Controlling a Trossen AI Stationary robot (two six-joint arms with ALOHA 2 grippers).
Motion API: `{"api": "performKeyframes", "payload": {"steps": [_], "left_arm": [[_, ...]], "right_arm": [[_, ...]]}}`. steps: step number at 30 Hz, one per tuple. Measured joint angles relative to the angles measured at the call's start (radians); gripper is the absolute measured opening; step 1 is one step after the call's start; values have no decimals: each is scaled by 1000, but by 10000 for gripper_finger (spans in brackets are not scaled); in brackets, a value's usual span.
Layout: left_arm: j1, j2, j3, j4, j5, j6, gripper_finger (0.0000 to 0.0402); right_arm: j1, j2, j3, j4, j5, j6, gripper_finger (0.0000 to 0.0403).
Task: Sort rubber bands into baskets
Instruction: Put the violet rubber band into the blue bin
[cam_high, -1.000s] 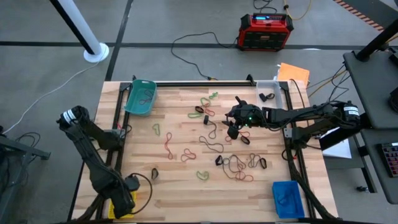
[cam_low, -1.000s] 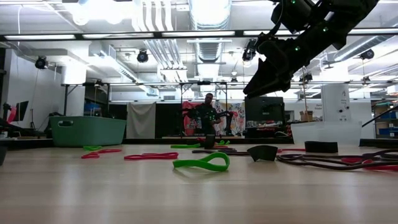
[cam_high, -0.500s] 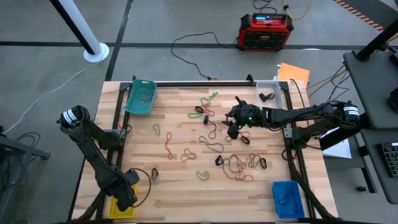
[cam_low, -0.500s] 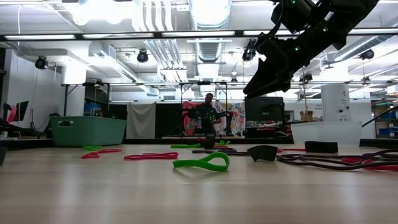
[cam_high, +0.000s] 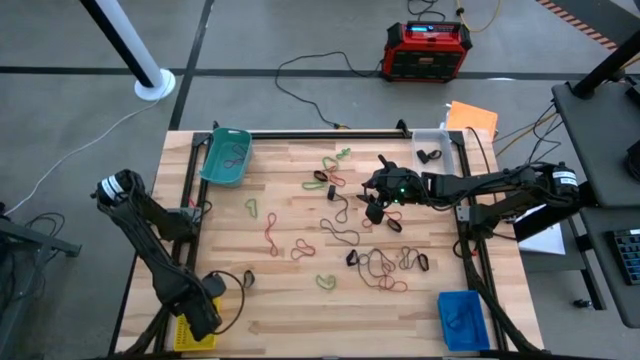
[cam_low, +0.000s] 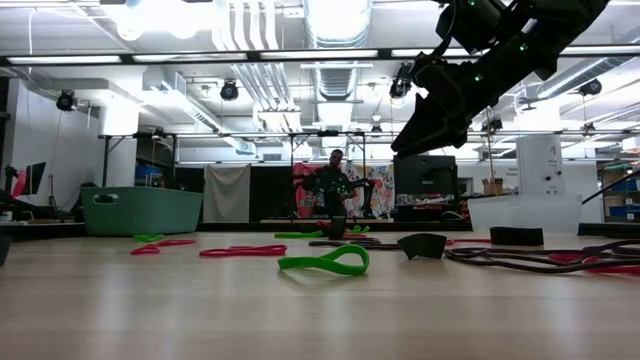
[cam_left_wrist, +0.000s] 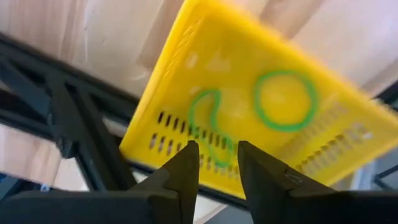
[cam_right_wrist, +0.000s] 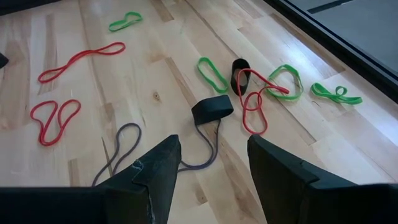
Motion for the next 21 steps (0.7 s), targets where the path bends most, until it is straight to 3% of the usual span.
{"api": "performKeyframes", "payload": {"steps": [5,10,15,21], "left_arm": [[13,0,84,-29,-161,57,100],[34,-1,180,-88,-505,209,100],[75,-4,222,-134,-814,453,96],[155,-47,164,-95,-994,682,72]], "right_arm": [[0,0,0,1,0,0,182],[0,0,0,4,0,0,182],[0,0,0,5,1,28,182],[0,0,0,5,8,103,182]]}}
